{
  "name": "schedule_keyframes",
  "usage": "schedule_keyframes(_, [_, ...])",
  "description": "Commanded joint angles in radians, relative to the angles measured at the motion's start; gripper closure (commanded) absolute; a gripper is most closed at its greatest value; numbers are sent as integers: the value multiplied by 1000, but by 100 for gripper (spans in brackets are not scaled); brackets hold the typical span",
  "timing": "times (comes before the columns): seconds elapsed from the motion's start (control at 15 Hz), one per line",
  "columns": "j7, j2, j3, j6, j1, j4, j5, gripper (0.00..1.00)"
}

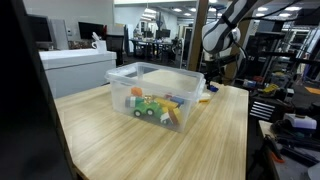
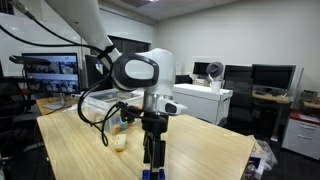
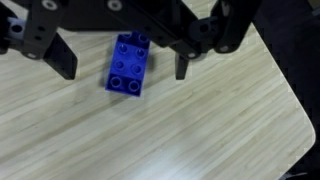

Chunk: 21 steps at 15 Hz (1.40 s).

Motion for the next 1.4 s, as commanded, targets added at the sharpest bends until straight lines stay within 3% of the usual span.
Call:
schedule_keyframes(0.0, [53,96,2,12,-7,73,9,0])
schedule_keyframes(0.07, [59,117,3,8,-8,91,13,0])
schedule_keyframes(0.13, [54,121,4,0,-7,99,15,25])
schedule_keyframes(0.27, [61,118,0,-7,2,98,3,33])
schedule_keyframes(0.73, [46,54,-10,-35,18,47,-26,81])
schedule_keyframes(1.0, [37,-24,9,-51,16,67,8,86])
schedule_keyframes(1.33, [-15,-218,138,-38,62,74,155,87])
